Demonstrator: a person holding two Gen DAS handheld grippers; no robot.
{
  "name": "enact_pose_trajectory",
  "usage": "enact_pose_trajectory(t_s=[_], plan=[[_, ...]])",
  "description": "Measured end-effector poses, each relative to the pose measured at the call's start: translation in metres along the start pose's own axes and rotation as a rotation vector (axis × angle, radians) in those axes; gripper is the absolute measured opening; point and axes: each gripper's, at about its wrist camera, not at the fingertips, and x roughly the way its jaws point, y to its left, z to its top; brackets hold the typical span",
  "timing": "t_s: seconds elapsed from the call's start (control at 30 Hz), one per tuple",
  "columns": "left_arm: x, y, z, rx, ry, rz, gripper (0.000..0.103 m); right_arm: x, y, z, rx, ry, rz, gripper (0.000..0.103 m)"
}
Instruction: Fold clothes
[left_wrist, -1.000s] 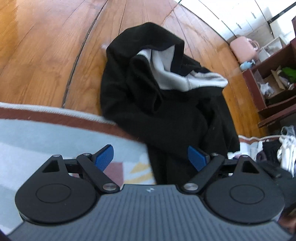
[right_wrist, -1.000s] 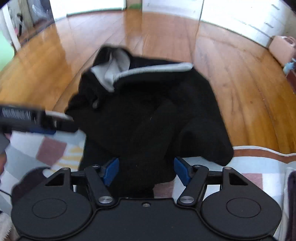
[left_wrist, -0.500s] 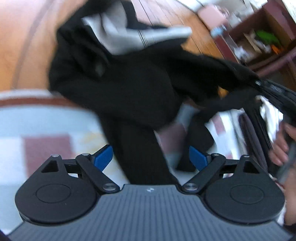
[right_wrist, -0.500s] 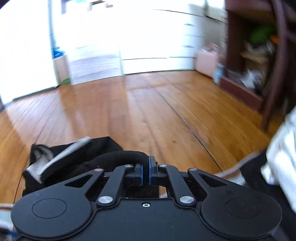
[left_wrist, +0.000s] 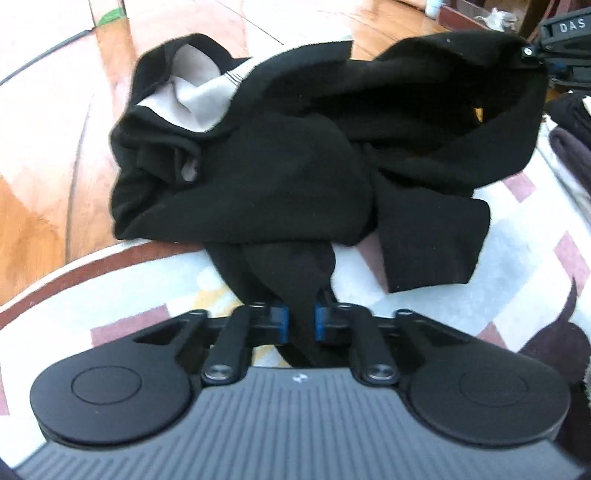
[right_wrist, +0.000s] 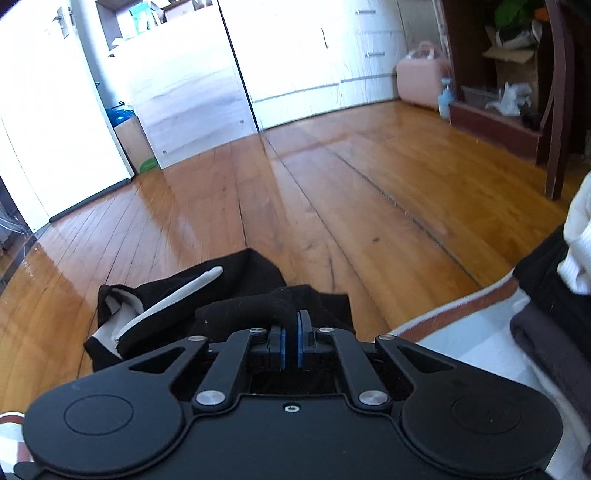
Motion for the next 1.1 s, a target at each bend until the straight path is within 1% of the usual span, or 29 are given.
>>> enact_pose_trajectory(t_s=[0.03,0.1,0.13,0.17,0.23,0.3,0.33,0.37,0.4,0.43,0.47,0.5,0.57,0.6,0.67,0.7,0.73,0.77,0.8,0.83,0.87,0.93,0.97,1.03,1.1], plan=[[-0.005,-0.003,0.001,0.024,-0.02,0.058,0.006,-0.001,0.001,0.0,-0.002,0.004,0.003,0.006],[-0.025,0.002,0.006,0.08,-0.114,0.279,0.004,-0.004,0.004,0.001,-0.017,-0.004,0.006,0.006],[-0.038,0.013,0.011,0.062,-0.174,0.374,0.004,-0.007,0.004,0.003,-0.023,-0.016,0.007,0.006],[-0.052,0.031,0.017,0.001,-0.222,0.429,0.004,-0.01,0.005,0.008,-0.027,-0.027,0.012,0.006],[-0.082,0.081,0.03,-0.182,-0.282,0.464,0.004,-0.016,0.009,0.025,-0.033,-0.051,0.032,0.006],[-0.11,0.126,0.038,-0.316,-0.351,0.547,0.004,-0.025,0.017,0.047,-0.077,-0.112,0.043,0.005],[-0.126,0.143,0.039,-0.37,-0.395,0.599,0.004,-0.029,0.023,0.056,-0.105,-0.141,0.036,0.005],[-0.143,0.159,0.039,-0.427,-0.442,0.65,0.004,-0.032,0.028,0.064,-0.129,-0.17,0.025,0.005],[-0.164,0.175,0.035,-0.512,-0.507,0.68,0.004,-0.035,0.032,0.071,-0.145,-0.2,0.016,0.005],[-0.182,0.188,0.029,-0.6,-0.564,0.683,0.004,-0.036,0.034,0.075,-0.154,-0.228,0.004,0.005],[-0.198,0.201,0.02,-0.69,-0.612,0.664,0.004,-0.036,0.035,0.076,-0.153,-0.249,-0.014,0.005],[-0.204,0.212,0.011,-0.759,-0.626,0.648,0.004,-0.03,0.033,0.075,-0.144,-0.26,-0.043,0.005],[-0.19,0.226,-0.002,-0.794,-0.573,0.636,0.004,-0.007,0.029,0.065,-0.131,-0.25,-0.124,0.006],[-0.172,0.231,-0.011,-0.792,-0.53,0.63,0.004,0.013,0.026,0.057,-0.14,-0.211,-0.173,0.007],[-0.128,0.241,-0.03,-0.797,-0.387,0.614,0.004,0.052,0.017,0.034,-0.119,-0.121,-0.275,0.012],[-0.109,0.251,-0.038,-0.831,-0.304,0.603,0.004,0.067,0.011,0.024,-0.09,-0.086,-0.299,0.016],[-0.099,0.262,-0.045,-0.884,-0.254,0.581,0.004,0.077,0.006,0.017,-0.075,-0.055,-0.297,0.016],[-0.096,0.275,-0.05,-0.952,-0.238,0.55,0.004,0.083,0.003,0.014,-0.078,-0.036,-0.291,0.016],[-0.099,0.287,-0.049,-1.005,-0.261,0.532,0.004,0.086,0.002,0.013,-0.091,-0.037,-0.294,0.016],[-0.102,0.292,-0.044,-1.012,-0.286,0.544,0.004,0.087,0.001,0.013,-0.111,-0.046,-0.304,0.018],[-0.104,0.295,-0.037,-0.997,-0.309,0.57,0.005,0.086,0.002,0.012,-0.138,-0.069,-0.324,0.024],[-0.109,0.301,-0.022,-0.966,-0.354,0.623,0.005,0.085,0.002,0.012,-0.173,-0.111,-0.366,0.031],[-0.106,0.301,-0.018,-0.951,-0.364,0.648,0.005,0.085,0.001,0.011,-0.18,-0.125,-0.387,0.031],[-0.1,0.3,-0.016,-0.933,-0.356,0.694,0.005,0.085,-0.004,0.013,-0.148,-0.122,-0.433,0.031],[-0.092,0.304,-0.018,-0.942,-0.331,0.68,0.005,0.084,-0.009,0.017,-0.09,-0.108,-0.461,0.032]])
